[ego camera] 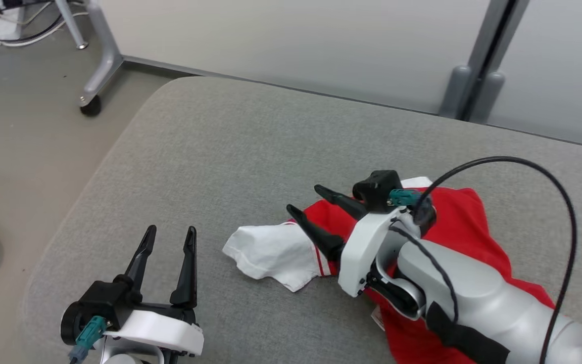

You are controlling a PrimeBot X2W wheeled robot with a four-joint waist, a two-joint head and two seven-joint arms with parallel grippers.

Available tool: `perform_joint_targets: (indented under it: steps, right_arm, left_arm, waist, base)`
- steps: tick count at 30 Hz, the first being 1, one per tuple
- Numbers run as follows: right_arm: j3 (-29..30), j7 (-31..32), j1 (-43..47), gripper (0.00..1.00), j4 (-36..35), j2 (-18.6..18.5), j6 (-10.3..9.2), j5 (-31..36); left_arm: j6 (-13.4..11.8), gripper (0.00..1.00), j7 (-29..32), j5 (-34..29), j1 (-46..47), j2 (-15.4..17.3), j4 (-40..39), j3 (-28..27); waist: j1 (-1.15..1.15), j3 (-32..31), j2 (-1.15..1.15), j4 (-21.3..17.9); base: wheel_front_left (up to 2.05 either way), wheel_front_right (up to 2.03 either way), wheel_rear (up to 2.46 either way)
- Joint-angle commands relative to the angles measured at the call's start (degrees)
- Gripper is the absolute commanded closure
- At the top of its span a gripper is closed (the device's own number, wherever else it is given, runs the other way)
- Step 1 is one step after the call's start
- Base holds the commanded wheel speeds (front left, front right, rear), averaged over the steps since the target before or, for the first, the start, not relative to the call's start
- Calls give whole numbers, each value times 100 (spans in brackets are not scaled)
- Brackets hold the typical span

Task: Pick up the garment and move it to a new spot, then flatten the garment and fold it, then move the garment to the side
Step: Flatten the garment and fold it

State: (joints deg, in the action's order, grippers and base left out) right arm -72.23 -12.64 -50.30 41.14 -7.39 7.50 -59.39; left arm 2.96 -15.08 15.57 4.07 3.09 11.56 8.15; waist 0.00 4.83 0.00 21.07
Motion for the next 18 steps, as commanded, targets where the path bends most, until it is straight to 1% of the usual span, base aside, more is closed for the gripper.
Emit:
perform_joint_targets:
  steps: [1, 5, 7, 10, 13, 14, 15, 17, 18]
  right_arm:
    - [4, -95, -80, 0, -45, -136, -1, -42]
    - [120, -237, -44, 0, -241, -525, 0, -29]
    - [339, -262, 83, 0, -372, -771, -1, 24]
    - [989, -257, 442, 0, -763, -1144, 0, 291]
    - [1869, -259, 1098, 0, -1260, -1448, 0, 688]
    - [2190, -259, 1370, 0, -1451, -1518, -1, 843]
    - [2190, -259, 1370, 0, -1451, -1518, -1, 843]
    - [2802, -259, 1992, 0, -1800, -1599, 0, 1145]
    - [3287, -260, 2560, 0, -2131, -1591, 0, 1428]
  left_arm:
    - [24, 0, -10, -65, -7, 30, 3, -29]
    - [35, 0, -9, -104, -90, 78, 3, -111]
    - [28, 0, -9, -105, -139, 107, 2, -148]
    - [14, 0, -9, -105, -208, 138, -23, -211]
    - [9, 0, -10, -90, -278, 172, -38, -259]
    - [2, 0, -10, -93, -290, 167, -54, -260]
    - [2, 0, -10, -93, -290, 167, -54, -260]
    - [3, 0, -9, -90, -332, 160, -73, -258]
    - [13, 0, -9, -76, -353, 160, -75, -260]
  waist:
    - [0, -210, 0, -315]
    - [0, -407, 0, -677]
    - [0, -482, 0, -830]
    - [0, -574, 0, -1034]
    - [0, -630, 0, -1202]
    - [0, -641, 0, -1247]
    - [0, -641, 0, -1247]
    - [0, -657, 0, -1328]
    - [0, -663, 0, -1401]
  base:
    - [0, 0, 0]
    - [0, 0, 0]
    - [0, 0, 0]
    - [0, 0, 0]
    - [0, 0, 0]
    - [0, 0, 0]
    - [0, 0, 0]
    - [0, 0, 0]
    - [0, 0, 0]
